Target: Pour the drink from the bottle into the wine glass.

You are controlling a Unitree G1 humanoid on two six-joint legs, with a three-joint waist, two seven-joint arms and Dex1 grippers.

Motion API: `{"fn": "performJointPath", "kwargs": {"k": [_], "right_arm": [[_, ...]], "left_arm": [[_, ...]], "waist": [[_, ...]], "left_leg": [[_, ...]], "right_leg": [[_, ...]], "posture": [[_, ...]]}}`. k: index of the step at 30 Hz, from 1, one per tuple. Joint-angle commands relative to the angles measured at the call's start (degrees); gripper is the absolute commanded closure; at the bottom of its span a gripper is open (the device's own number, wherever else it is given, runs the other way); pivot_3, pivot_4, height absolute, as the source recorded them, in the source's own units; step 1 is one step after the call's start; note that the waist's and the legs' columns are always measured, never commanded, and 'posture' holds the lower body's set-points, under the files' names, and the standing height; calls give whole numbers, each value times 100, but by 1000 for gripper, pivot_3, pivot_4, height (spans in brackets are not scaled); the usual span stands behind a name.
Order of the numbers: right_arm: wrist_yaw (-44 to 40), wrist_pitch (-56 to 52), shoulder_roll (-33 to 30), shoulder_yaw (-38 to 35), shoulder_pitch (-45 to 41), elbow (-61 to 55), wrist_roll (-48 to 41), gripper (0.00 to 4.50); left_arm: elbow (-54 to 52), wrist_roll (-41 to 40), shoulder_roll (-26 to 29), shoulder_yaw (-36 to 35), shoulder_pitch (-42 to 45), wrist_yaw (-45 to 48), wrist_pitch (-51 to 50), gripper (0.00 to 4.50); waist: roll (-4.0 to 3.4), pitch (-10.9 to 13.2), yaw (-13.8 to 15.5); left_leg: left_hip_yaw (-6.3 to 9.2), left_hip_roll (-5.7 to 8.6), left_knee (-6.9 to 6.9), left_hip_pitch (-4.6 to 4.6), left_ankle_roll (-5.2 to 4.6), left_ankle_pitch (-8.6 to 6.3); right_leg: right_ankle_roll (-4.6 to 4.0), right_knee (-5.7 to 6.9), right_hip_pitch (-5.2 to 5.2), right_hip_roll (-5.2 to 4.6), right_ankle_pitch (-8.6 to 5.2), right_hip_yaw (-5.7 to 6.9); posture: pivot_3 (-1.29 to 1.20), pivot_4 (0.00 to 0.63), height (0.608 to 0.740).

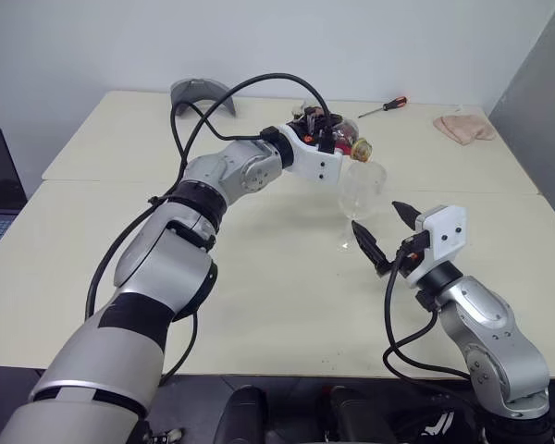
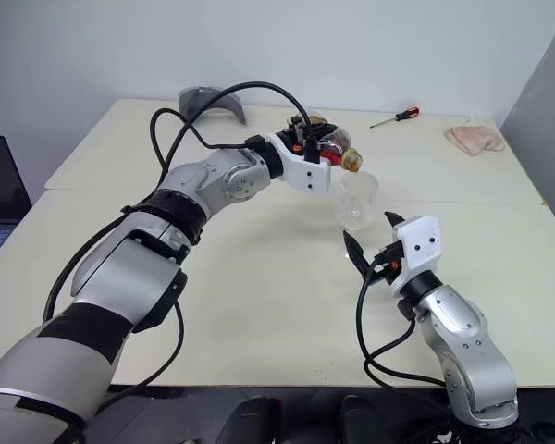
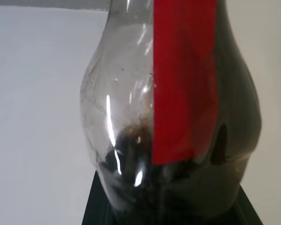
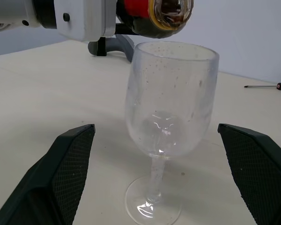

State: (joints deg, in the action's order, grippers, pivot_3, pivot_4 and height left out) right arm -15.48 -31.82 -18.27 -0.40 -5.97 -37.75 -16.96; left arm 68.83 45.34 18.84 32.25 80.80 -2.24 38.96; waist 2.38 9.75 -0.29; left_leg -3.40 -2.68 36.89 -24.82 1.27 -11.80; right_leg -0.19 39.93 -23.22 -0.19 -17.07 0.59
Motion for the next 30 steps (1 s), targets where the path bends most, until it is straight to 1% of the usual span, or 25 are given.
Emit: {"fn": "performJointPath", "kwargs": {"k": [1,24,30], "right_arm": [[-25,125,10,-5,-10,-98,4,0],[-41,96,20,-26,-78,-91,-15,0],[-8,48,84,-105,-146,-104,-92,0]], "left_arm": [[3,53,17,23,354,-233,-43,3708],[263,327,59,246,541,-548,-101,3709],[275,321,61,281,569,-596,-109,3709]], "waist": [[0,0,-1],[0,0,0],[0,0,0]], "left_leg": [[0,0,0,0,0,0],[-1,0,3,0,7,4],[-1,0,3,0,10,6]], "right_leg": [[0,0,0,0,0,0],[-2,3,-1,-1,1,0],[-16,3,0,-1,9,0]], "posture": [[0,150,740],[0,150,740],[0,150,740]]}}
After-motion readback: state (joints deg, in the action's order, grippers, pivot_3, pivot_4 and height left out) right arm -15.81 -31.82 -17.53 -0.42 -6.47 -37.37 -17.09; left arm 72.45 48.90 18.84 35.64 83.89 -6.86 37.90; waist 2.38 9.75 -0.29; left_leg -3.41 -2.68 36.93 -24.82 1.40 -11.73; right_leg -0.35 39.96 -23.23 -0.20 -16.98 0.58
